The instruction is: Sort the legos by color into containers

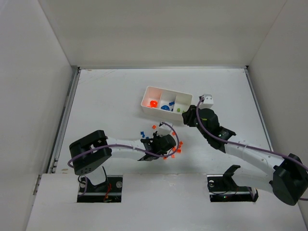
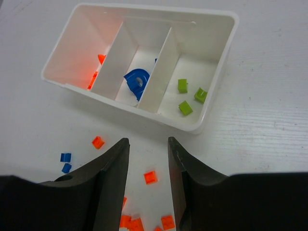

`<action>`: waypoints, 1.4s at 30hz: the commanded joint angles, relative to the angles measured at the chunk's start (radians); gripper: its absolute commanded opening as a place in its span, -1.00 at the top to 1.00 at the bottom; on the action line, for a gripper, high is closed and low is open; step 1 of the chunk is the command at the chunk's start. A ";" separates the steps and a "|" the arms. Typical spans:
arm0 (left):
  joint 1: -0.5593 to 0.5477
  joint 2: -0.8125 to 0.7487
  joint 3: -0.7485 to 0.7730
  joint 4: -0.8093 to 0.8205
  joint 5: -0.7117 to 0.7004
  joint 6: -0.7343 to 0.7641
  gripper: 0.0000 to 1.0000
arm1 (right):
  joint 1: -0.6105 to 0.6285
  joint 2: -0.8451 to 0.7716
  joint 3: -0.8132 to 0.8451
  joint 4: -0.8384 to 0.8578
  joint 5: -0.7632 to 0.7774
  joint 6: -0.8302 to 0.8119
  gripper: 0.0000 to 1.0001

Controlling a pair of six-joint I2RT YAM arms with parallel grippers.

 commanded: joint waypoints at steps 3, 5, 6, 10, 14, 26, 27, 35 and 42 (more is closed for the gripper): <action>-0.006 -0.038 0.003 -0.073 -0.001 0.000 0.65 | -0.017 -0.040 -0.008 0.043 0.008 0.012 0.14; 0.006 -0.101 -0.019 -0.057 -0.010 -0.015 0.68 | -0.013 -0.059 -0.015 0.051 0.011 0.014 0.14; 0.018 -0.141 -0.022 -0.051 -0.001 -0.021 0.69 | -0.019 -0.069 -0.023 0.060 0.012 0.021 0.14; 0.040 -0.267 -0.001 -0.045 0.009 -0.012 0.69 | -0.054 -0.128 -0.049 0.062 0.019 0.058 0.17; 0.121 -0.282 0.084 -0.021 0.085 0.021 0.69 | -0.065 -0.278 -0.008 -0.028 0.036 0.138 0.15; 0.248 0.026 0.452 0.084 0.157 0.132 0.66 | 0.141 -0.551 0.303 -0.375 0.066 0.313 0.04; 0.261 0.072 0.496 0.087 0.167 0.138 0.66 | 0.162 -0.542 0.334 -0.377 0.066 0.293 0.04; 0.314 0.337 0.800 0.059 0.223 0.161 0.62 | 0.181 -0.568 0.357 -0.317 0.115 0.179 -0.04; 0.339 0.399 0.840 0.041 0.242 0.170 0.59 | 0.113 -0.550 0.365 -0.296 0.049 0.196 -0.05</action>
